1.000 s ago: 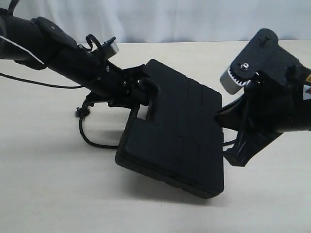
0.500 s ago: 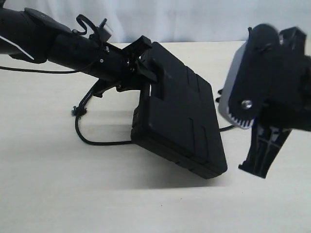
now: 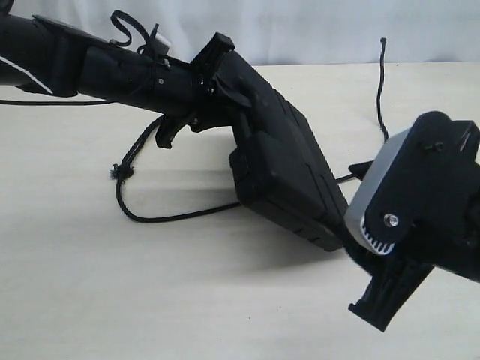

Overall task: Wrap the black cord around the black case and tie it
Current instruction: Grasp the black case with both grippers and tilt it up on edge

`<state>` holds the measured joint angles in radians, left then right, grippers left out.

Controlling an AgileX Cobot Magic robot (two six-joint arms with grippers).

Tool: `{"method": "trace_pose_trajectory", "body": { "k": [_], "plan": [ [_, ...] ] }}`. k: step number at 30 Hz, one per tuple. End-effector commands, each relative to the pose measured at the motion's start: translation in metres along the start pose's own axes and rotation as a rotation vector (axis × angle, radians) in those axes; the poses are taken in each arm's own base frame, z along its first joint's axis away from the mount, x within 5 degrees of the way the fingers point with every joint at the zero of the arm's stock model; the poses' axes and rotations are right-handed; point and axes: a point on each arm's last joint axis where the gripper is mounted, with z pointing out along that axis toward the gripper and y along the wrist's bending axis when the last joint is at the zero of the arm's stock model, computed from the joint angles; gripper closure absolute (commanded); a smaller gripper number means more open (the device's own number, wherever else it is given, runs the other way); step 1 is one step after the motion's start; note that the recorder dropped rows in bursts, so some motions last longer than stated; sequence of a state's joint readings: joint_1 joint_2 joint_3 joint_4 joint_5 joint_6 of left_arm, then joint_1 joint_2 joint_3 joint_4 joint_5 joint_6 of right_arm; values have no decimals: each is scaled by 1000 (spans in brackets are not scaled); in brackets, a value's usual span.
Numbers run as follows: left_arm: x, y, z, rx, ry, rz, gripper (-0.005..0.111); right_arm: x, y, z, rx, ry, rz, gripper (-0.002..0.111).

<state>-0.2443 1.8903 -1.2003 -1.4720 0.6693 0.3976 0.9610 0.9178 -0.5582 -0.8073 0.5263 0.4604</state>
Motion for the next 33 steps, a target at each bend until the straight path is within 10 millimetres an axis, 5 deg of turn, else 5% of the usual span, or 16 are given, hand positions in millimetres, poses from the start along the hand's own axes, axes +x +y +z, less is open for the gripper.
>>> {"method": "trace_pose_trajectory", "body": {
  "k": [1,4,25,29,33],
  "plan": [
    [-2,-18,-7,100,-24,-85,107,-7,5,1,-41,-83,54,10],
    [-2,-19,-7,112,-29,-101,107,-9,10,8,-74,-84,75,-2],
    [-4,-19,-7,123,-49,-126,107,-2,18,119,346,69,153,1],
    [-4,-19,-7,119,-48,-116,107,-14,18,129,350,61,128,27],
    [-4,-19,-7,117,-48,-66,107,-14,19,129,349,62,128,73]
  ]
}}
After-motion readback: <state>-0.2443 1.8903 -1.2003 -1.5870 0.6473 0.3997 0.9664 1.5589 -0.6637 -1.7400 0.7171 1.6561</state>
